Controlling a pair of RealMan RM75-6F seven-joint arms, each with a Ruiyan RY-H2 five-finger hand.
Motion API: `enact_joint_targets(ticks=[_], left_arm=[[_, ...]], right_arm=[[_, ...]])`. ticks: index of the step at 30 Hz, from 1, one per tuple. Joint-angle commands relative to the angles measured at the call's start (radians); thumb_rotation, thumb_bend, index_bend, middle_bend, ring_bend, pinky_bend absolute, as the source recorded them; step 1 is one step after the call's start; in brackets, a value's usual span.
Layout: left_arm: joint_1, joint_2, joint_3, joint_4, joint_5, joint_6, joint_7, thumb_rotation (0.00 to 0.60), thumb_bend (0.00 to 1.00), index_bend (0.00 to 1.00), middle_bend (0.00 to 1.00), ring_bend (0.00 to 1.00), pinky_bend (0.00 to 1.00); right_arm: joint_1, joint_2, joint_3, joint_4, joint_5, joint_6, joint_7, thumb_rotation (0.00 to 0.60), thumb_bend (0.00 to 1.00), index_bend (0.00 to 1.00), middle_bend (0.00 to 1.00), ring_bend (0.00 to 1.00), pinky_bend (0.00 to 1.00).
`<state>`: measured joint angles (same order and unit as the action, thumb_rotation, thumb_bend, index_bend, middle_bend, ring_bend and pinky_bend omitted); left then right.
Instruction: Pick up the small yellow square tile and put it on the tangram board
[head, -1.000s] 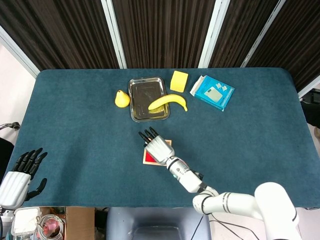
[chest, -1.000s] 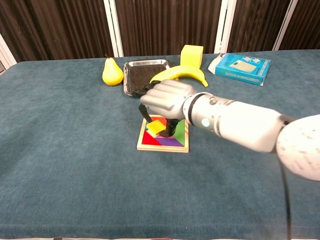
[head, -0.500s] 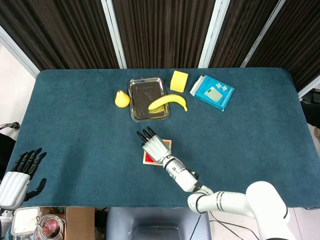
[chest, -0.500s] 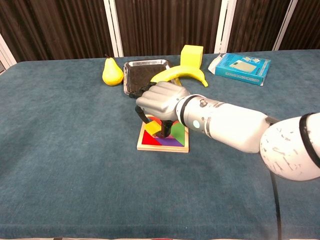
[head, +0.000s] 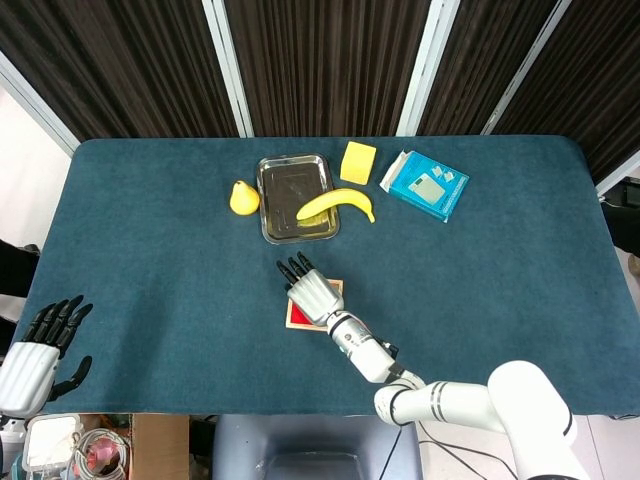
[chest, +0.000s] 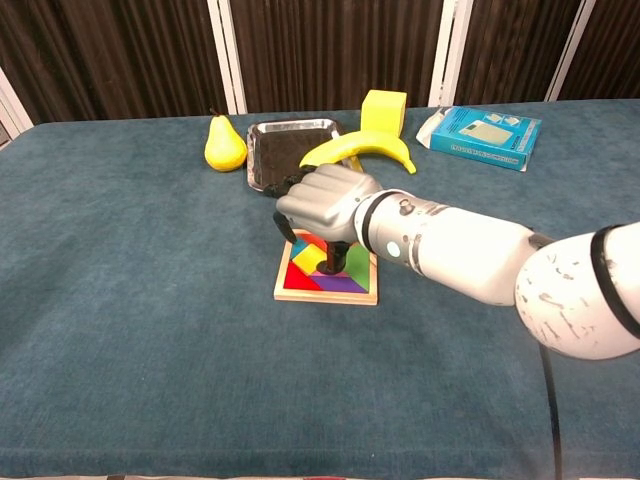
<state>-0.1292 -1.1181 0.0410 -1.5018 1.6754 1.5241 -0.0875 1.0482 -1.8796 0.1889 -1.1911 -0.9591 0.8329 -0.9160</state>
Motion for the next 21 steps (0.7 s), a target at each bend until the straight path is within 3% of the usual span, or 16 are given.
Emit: enact_joint_targets(ticks=[1, 13, 21], left_arm=[[0.003, -0.002, 0.001, 0.002, 0.003, 0.005, 0.001, 0.6, 0.41, 0.0, 0.0, 0.0, 0.1], [0.011, 0.002, 0.006, 0.002, 0.011, 0.017, -0.006, 0.6, 0.41, 0.0, 0.0, 0.0, 0.1], [0.014, 0.003, 0.009, 0.004, 0.013, 0.02, -0.008, 0.6, 0.41, 0.0, 0.0, 0.0, 0.1]], right_arm=[[0.002, 0.002, -0.003, -0.003, 0.0, 0.003, 0.004, 0.6, 0.44, 0.45, 0.08, 0.0, 0.0], [-0.059, 0.113, -0.068, -0.122, -0.087, 0.077, 0.062, 0.6, 0.44, 0.42, 0.08, 0.0, 0.0], [-0.073, 0.125, -0.087, -0.105, -0.073, 0.082, 0.038, 0.6, 0.44, 0.44, 0.07, 0.0, 0.0]])
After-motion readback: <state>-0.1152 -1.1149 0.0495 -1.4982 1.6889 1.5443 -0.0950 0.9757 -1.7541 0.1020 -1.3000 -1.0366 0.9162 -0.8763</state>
